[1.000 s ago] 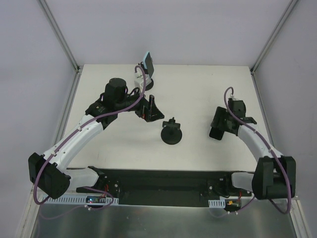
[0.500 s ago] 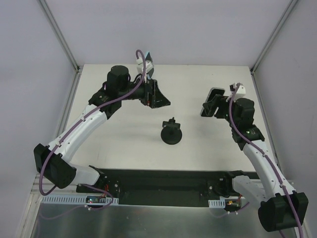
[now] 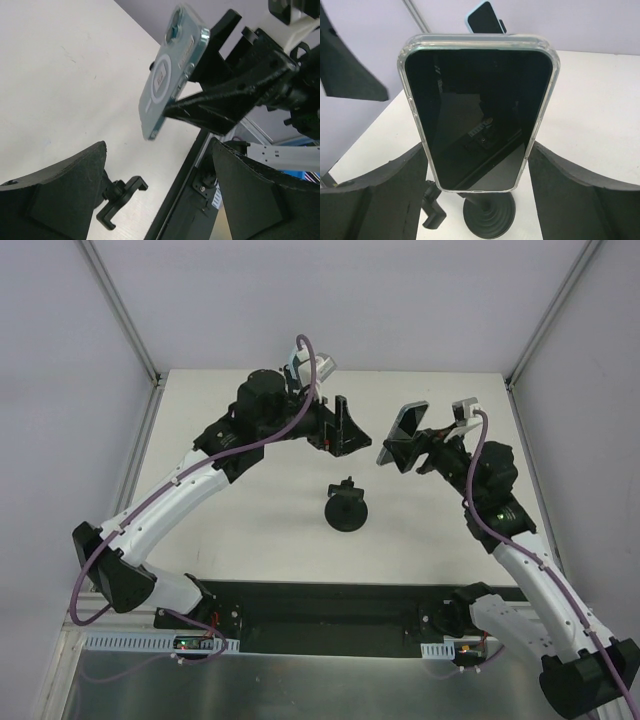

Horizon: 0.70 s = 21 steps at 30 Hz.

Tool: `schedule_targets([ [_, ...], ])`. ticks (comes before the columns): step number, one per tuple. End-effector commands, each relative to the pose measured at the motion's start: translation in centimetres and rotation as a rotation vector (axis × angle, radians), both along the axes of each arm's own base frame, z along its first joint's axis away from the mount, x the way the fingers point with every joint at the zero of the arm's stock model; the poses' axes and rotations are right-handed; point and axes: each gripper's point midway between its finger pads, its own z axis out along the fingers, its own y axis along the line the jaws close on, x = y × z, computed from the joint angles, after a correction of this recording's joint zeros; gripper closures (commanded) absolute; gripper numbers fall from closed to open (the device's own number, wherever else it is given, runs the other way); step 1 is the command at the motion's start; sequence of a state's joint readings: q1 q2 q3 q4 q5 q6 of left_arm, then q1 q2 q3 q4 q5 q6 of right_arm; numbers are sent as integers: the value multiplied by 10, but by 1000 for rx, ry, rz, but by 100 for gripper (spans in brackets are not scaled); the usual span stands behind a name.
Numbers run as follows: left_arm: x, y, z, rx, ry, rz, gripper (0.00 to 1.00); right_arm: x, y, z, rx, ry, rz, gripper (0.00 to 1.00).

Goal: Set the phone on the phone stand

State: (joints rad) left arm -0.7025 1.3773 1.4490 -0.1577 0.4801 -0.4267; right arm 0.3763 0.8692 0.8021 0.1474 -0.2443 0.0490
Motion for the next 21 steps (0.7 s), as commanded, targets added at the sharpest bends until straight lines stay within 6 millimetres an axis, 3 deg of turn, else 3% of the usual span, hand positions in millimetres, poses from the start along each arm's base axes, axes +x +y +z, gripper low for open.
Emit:
schedule_targets([
  [1, 3, -15, 28, 12, -143, 52, 15, -20, 4, 47, 87, -139, 29, 88],
  [6, 6, -25, 37, 35, -212, 91, 14, -31, 11, 45, 98, -142, 57, 89],
  [7, 4, -28, 43, 28, -219, 83, 17, -32, 13, 45, 96, -140, 65, 89],
  [8, 3, -31, 43, 31, -222, 71, 28, -34, 16, 48, 97, -145, 71, 89],
  [10, 3, -38, 43, 51, -240, 54, 33, -36, 18, 47, 91, -145, 73, 89],
  [16, 6, -53, 38, 83, -257, 48, 30, -47, 25, 54, 91, -164, 100, 90],
  [20, 8, -64, 29, 116, -248, 44, 37, -53, 28, 58, 83, -177, 108, 91],
  [21, 9, -66, 31, 116, -251, 44, 42, -55, 29, 61, 82, -183, 111, 90],
])
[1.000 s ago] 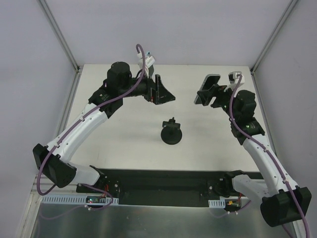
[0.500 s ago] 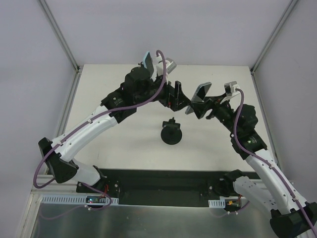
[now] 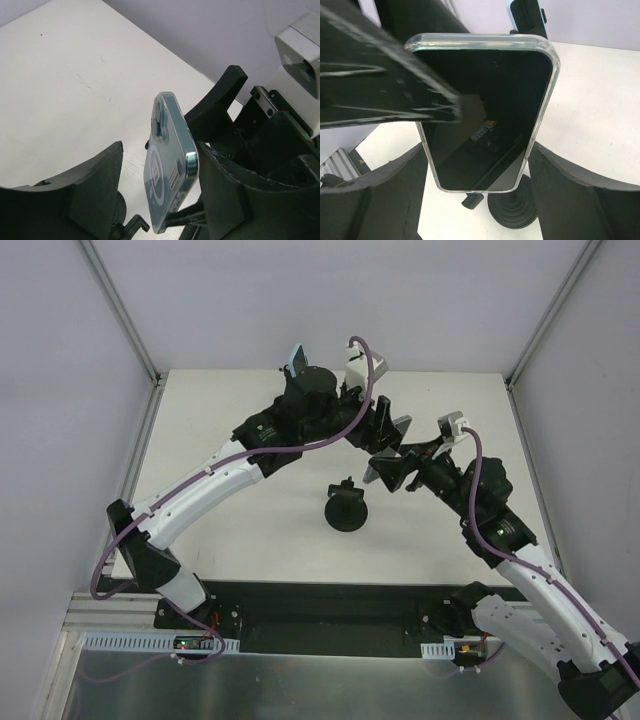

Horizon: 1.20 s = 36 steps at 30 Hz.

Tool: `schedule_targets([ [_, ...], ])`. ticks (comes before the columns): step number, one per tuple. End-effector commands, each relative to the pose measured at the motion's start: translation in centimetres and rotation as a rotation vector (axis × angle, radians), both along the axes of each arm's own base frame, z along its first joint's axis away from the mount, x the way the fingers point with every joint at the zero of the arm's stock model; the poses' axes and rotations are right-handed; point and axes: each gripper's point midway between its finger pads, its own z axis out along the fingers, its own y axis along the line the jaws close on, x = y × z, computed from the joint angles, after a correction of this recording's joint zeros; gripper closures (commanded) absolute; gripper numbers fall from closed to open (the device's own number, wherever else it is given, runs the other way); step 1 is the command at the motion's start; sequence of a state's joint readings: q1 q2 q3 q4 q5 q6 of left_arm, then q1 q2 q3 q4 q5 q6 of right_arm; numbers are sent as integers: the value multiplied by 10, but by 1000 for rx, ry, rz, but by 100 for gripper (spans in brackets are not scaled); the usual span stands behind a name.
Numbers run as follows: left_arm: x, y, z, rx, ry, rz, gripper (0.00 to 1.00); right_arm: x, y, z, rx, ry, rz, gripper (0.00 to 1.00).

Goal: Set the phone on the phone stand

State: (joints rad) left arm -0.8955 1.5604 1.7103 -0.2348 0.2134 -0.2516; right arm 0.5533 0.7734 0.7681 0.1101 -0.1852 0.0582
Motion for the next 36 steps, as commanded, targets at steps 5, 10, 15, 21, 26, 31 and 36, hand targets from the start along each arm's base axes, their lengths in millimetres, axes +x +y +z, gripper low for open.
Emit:
schedule_targets([
  [5, 3, -13, 5, 57, -41, 5, 64, -16, 2, 59, 53, -158, -4, 89],
  [10, -7, -2, 8, 82, -32, -5, 100, -25, 0, 61, -23, -175, 17, 49],
  [15, -40, 25, 34, 34, -64, -72, 100, -43, 3, 44, -136, -147, 119, 4],
  [21, -111, 49, 85, -94, -153, -349, 100, -73, 35, 26, -153, -64, 409, 3],
  [26, -153, 70, 109, -202, -219, -487, 100, -102, 59, 54, -4, -113, 634, 7],
  [31, -161, 73, 110, -241, -217, -511, 100, -127, 70, 75, 156, -104, 807, 32],
  [36, -157, 65, 105, -248, -176, -512, 100, -130, 75, 81, 183, -135, 837, 40],
])
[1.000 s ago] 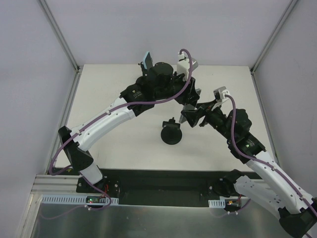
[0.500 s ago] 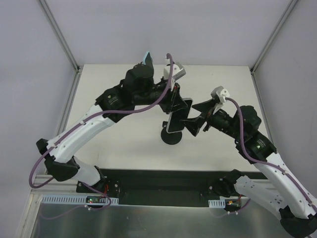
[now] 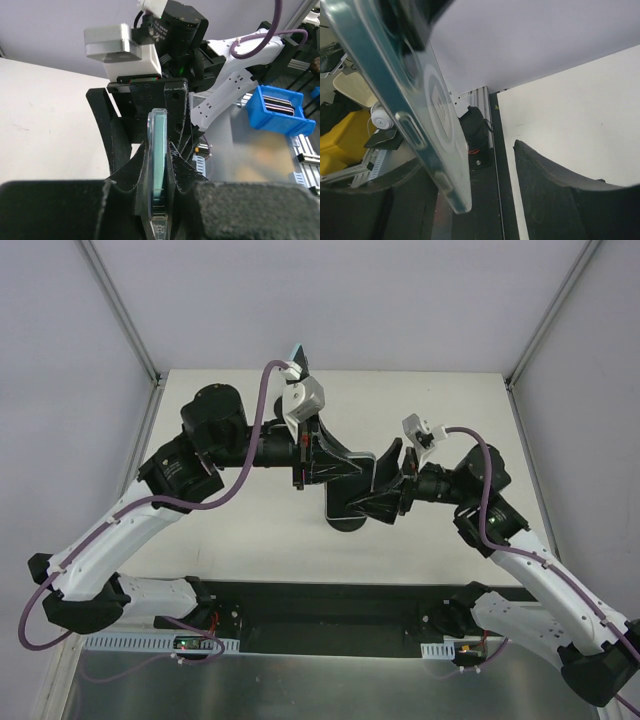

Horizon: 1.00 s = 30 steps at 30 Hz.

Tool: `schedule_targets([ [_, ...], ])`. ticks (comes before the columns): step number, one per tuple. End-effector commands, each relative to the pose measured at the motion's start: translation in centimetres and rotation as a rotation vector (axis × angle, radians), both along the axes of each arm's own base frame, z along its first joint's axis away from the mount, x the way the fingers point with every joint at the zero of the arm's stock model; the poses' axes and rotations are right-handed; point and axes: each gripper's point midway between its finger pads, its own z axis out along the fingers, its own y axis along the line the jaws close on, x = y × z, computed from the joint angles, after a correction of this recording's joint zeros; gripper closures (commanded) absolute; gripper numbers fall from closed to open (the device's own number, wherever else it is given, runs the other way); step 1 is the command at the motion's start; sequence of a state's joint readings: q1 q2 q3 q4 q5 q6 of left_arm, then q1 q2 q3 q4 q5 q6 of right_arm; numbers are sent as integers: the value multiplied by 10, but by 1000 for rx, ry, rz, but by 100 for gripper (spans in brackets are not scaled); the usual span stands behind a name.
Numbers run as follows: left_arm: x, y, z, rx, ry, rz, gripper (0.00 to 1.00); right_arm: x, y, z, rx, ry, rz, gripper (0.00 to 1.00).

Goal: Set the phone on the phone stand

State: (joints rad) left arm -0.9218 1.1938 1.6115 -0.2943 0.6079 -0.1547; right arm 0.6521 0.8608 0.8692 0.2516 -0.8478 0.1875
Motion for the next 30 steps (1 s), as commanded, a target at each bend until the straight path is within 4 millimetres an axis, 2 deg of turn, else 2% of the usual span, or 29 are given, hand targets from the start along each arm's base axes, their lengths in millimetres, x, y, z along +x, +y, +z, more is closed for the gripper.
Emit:
schedule_targets([
  [1, -11, -11, 15, -70, 17, -90, 100, -9, 3, 31, 107, -67, 63, 47],
  [3, -9, -15, 13, -69, 27, -93, 100, -7, 4, 31, 108, -63, 54, 57],
  [4, -8, -18, 11, -66, 33, -95, 100, -7, 4, 31, 110, -71, 50, 74],
  [6, -7, -20, 13, -71, 39, -95, 100, -8, 4, 29, 107, -81, 54, 97],
  [7, -6, -22, 13, -71, 42, -101, 100, -8, 4, 27, 104, -97, 53, 99],
  [10, -10, -18, 21, -81, 22, -111, 63, -4, -1, 21, 87, -104, 10, 99],
  [12, -12, -11, 20, -65, 16, -97, 36, -3, -5, 24, 97, -114, -12, 99],
  [13, -10, -9, 18, -58, 2, -79, 33, -5, -6, 25, 99, -118, -6, 99],
  [15, -10, -7, 7, -10, 23, -67, 35, -8, -6, 26, 100, -117, 6, 99],
  [17, -8, -6, 1, 28, 35, -58, 45, -9, -5, 25, 99, -115, 15, 99],
  [18, -5, -8, -9, 69, 62, -53, 53, -11, -5, 26, 99, -113, 29, 99],
  [22, -6, -13, -20, 118, 85, -80, 64, -13, -3, 26, 104, -106, 55, 99],
  [30, -14, -21, -29, 158, 120, -174, 72, -13, -2, 23, 96, -105, 65, 99],
])
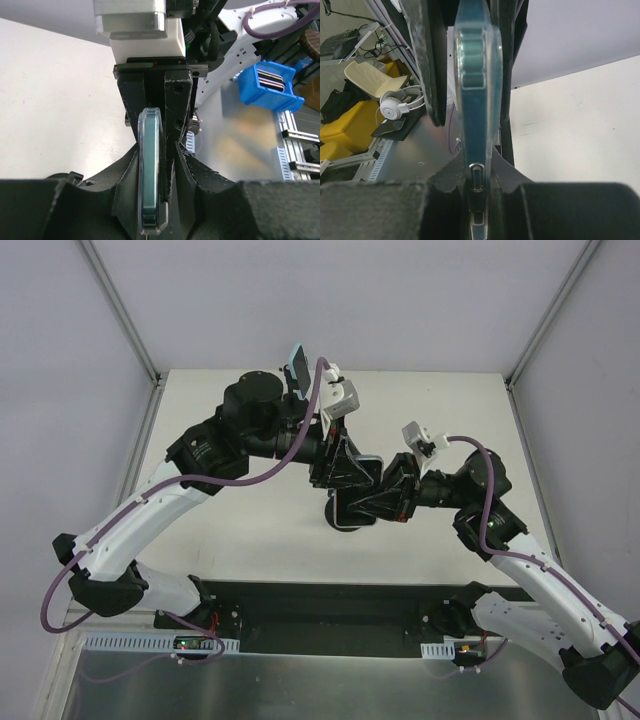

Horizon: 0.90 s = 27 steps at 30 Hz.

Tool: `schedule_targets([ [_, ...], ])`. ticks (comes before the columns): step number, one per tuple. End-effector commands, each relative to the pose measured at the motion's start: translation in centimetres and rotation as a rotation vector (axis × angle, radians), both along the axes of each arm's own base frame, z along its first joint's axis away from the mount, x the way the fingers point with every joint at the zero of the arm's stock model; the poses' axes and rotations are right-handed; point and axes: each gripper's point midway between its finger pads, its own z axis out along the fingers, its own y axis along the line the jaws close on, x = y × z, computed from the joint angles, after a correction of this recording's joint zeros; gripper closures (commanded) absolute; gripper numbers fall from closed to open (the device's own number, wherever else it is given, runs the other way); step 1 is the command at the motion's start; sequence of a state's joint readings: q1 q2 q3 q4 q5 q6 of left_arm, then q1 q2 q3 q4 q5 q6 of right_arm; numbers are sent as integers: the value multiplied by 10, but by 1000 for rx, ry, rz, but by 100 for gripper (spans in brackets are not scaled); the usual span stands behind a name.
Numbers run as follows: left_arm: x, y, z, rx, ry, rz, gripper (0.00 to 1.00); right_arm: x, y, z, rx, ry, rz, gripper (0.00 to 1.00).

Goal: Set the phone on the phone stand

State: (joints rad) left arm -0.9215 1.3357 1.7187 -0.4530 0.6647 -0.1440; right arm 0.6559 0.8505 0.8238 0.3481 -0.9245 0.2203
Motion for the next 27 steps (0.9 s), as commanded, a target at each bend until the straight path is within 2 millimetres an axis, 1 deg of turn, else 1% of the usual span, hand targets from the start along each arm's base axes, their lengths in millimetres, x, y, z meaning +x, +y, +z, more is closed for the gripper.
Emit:
schedule_targets([
  [1, -21, 1, 4, 6, 18, -117, 73, 3, -1, 24, 69, -75, -18, 99],
  [4, -22, 1, 5, 2, 13, -122, 80, 3, -1, 25, 72, -82, -20, 99],
  [5, -22, 1, 6, 2, 12, -124, 85, 3, -1, 24, 70, -78, -19, 99],
  [6, -22, 1, 6, 1, 11, -127, 97, 3, -1, 24, 69, -77, -17, 99],
  [7, -22, 1, 7, -1, 7, -126, 100, 4, 0, 23, 68, -76, -16, 99],
  [8, -22, 2, 7, -1, 7, -123, 100, 4, 0, 23, 66, -75, -16, 99],
  [9, -22, 3, 8, -1, -2, -116, 100, 6, 0, 23, 61, -71, -26, 87],
  [10, -9, 4, 8, 9, -22, -33, 100, 10, 1, 20, 43, -58, -45, 68],
  [11, -1, 10, 12, 10, -47, 35, 100, 17, 1, 18, 21, -91, -81, 46],
  [12, 13, 18, 9, 39, -74, 133, 100, 34, -2, 7, -54, -26, -185, 16],
  [13, 28, 26, 9, 56, -94, 237, 100, 47, -7, 3, -96, -13, -272, 5],
  [14, 62, 52, 13, 80, -141, 493, 100, 62, -14, -4, -146, 15, -371, 3],
  [15, 73, 68, 11, 104, -134, 604, 100, 90, -33, -16, -228, 60, -576, 3],
  [16, 81, 80, 6, 124, -139, 681, 100, 100, -43, -22, -268, 85, -663, 3],
  [17, 81, 96, 11, 112, -157, 733, 100, 109, -53, -27, -307, 109, -737, 3],
  [18, 77, 100, 11, 109, -165, 723, 100, 118, -70, -41, -381, 172, -846, 4],
  [19, 73, 100, 2, 124, -159, 706, 99, 124, -75, -39, -403, 207, -897, 4],
  [20, 66, 107, 6, 105, -163, 699, 98, 123, -78, -46, -433, 255, -918, 3],
  [21, 64, 110, 2, 107, -156, 701, 99, 125, -89, -59, -488, 304, -987, 3],
  [22, 63, 113, -10, 134, -147, 708, 100, 125, -88, -73, -506, 381, -1012, 1],
  [23, 60, 123, -9, 118, -148, 729, 100, 121, -87, -83, -536, 402, -1022, 7],
  [24, 62, 128, -24, 150, -135, 760, 100, 118, -86, -91, -555, 416, -1030, 10],
  [25, 61, 132, -29, 154, -130, 767, 100, 109, -77, -99, -571, 433, -1017, 12],
  [26, 58, 138, -31, 151, -128, 774, 100, 107, -81, -111, -610, 425, -1053, 13],
  [27, 57, 138, -45, 174, -112, 777, 100, 105, -78, -118, -630, 422, -1059, 16],
])
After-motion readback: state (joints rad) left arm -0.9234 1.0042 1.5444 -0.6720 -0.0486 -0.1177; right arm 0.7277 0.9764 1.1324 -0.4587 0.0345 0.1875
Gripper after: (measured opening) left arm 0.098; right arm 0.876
